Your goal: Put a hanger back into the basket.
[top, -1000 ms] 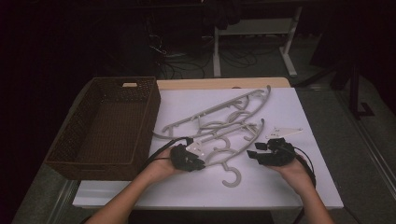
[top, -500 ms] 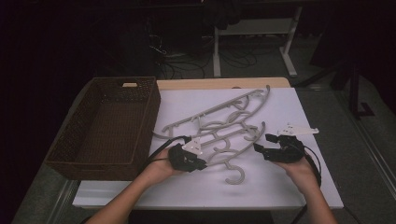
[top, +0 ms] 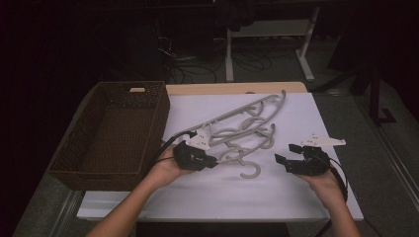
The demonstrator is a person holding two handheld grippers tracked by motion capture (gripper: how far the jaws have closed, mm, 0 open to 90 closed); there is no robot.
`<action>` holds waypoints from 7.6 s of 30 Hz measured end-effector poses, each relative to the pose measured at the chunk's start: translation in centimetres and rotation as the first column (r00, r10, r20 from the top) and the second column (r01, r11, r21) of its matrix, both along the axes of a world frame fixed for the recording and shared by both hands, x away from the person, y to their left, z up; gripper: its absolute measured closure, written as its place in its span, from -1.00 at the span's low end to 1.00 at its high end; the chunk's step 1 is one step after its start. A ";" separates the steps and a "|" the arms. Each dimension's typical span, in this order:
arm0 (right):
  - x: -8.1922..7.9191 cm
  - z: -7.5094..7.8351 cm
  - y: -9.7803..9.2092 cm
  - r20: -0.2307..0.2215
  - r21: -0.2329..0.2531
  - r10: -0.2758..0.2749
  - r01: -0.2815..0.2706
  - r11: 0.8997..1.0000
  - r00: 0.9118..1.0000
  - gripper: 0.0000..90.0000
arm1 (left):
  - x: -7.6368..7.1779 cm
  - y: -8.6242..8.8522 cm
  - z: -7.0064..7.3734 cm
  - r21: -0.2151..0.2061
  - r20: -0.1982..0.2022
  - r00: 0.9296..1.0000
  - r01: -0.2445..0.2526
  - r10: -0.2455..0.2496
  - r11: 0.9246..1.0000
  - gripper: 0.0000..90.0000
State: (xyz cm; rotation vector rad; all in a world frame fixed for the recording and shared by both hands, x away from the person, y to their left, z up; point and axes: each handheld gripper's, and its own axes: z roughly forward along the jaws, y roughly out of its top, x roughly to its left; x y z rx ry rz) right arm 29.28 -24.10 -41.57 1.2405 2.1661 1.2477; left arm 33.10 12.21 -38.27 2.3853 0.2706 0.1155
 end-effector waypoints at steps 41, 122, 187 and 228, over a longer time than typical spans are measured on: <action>0.5 -0.5 0.7 -0.016 -0.031 0.024 -0.025 0.999 1.000 -0.33 | 1.8 15.2 14.6 -0.196 0.143 0.948 -0.253 0.283 0.947 0.85; 0.9 -0.7 1.3 -0.024 -0.058 0.030 -0.032 0.998 0.999 -0.33 | 2.0 22.1 8.3 -0.311 -0.050 0.898 -0.429 0.436 0.848 -0.44; 0.5 -1.8 2.0 -0.059 -0.042 0.097 -0.100 0.994 0.994 -0.86 | 12.5 -7.5 -4.4 -0.090 -0.067 0.990 -0.126 0.120 0.988 0.29; 0.5 -1.7 1.8 -0.065 -0.030 0.099 -0.101 0.994 0.993 -0.85 | 13.0 -10.3 -6.5 0.094 -0.033 0.994 -0.097 0.100 0.991 0.72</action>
